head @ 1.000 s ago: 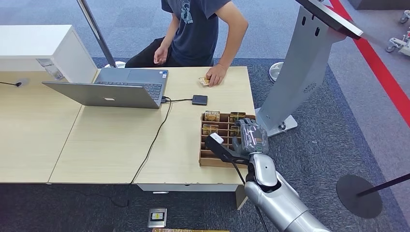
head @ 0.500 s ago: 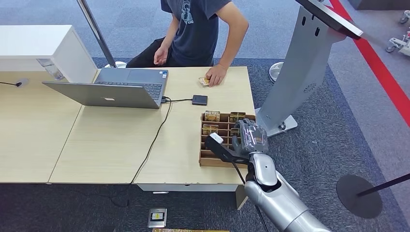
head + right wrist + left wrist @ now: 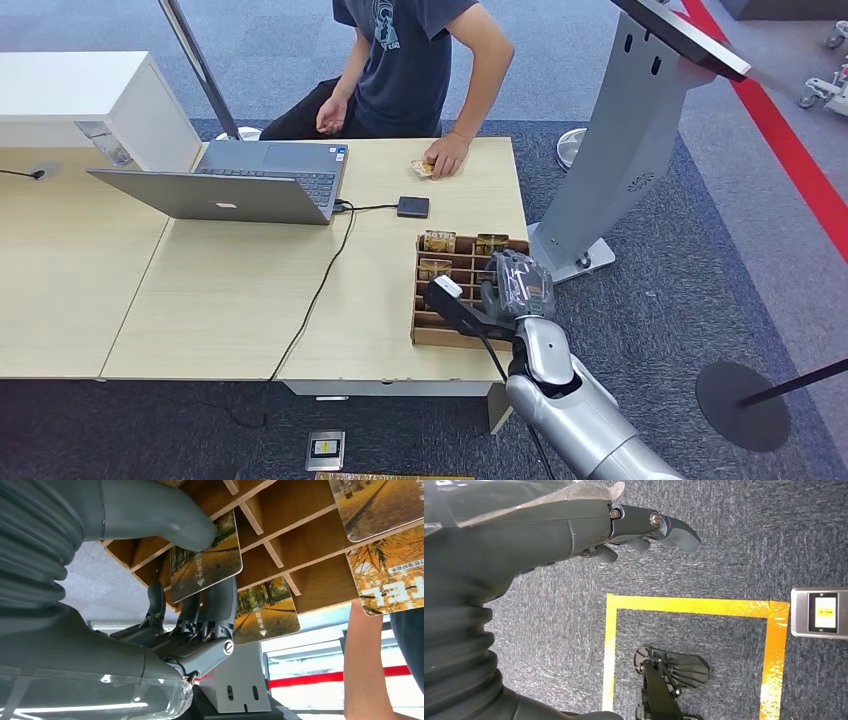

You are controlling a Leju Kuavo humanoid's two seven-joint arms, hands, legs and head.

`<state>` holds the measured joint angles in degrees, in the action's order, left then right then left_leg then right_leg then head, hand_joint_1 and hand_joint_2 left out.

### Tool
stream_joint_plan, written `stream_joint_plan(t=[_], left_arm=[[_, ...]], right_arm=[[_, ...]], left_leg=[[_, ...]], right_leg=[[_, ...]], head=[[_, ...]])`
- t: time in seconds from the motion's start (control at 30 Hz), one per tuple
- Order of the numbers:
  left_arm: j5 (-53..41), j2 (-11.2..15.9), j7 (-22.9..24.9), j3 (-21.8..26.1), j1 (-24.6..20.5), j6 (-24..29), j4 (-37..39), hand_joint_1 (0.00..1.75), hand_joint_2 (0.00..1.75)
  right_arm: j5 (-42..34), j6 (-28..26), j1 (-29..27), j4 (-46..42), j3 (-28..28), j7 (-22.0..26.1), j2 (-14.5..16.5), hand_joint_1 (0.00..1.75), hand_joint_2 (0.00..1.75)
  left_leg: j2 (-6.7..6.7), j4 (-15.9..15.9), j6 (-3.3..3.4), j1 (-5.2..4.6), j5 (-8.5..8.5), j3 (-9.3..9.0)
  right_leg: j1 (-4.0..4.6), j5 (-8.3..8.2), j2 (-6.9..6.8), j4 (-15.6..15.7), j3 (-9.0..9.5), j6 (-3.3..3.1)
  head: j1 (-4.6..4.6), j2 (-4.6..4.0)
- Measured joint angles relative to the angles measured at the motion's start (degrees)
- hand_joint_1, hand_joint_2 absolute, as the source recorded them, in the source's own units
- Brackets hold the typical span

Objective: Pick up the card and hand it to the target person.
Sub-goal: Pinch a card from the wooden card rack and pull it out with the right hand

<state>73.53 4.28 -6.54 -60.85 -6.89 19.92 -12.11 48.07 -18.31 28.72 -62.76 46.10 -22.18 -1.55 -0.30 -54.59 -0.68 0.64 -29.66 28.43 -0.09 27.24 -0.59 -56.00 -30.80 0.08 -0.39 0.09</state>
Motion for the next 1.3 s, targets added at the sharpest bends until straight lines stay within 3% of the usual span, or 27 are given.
stream_joint_plan(t=[0.3,0.47,0.57,1.3], left_arm=[[0.02,-0.02,-0.08,0.00,0.02,0.29,0.00,0.00,1.75],[0.01,-0.05,-0.08,0.00,0.01,0.29,0.00,0.00,1.75],[-0.01,-0.08,-0.08,0.00,0.01,0.29,0.00,0.00,1.75],[-0.75,-0.09,-0.93,-0.02,0.01,1.19,0.00,0.00,1.75]], right_arm=[[-0.25,-0.08,-0.01,0.01,0.01,0.09,0.00,1.04,1.75],[-0.25,-0.08,0.01,0.01,0.01,0.10,0.00,1.44,1.75],[-0.25,-0.09,0.06,-0.01,0.00,0.30,0.02,1.56,1.75],[-0.66,-0.48,0.31,-0.01,0.10,1.06,0.04,1.61,1.75]], left_leg=[[0.00,0.00,0.00,0.00,0.00,0.00],[0.00,0.00,0.00,0.00,0.00,0.00],[0.00,0.00,0.00,0.00,0.00,0.00],[0.00,0.00,0.00,0.00,0.01,-0.04]], right_leg=[[0.00,0.00,0.00,0.00,0.00,0.00],[0.00,0.00,0.00,0.00,0.00,0.00],[0.00,0.00,0.00,0.00,0.00,0.00],[0.00,0.00,0.00,0.00,0.03,0.00]], head=[[0.00,0.00],[0.00,0.00],[0.00,0.00],[0.00,0.00]])
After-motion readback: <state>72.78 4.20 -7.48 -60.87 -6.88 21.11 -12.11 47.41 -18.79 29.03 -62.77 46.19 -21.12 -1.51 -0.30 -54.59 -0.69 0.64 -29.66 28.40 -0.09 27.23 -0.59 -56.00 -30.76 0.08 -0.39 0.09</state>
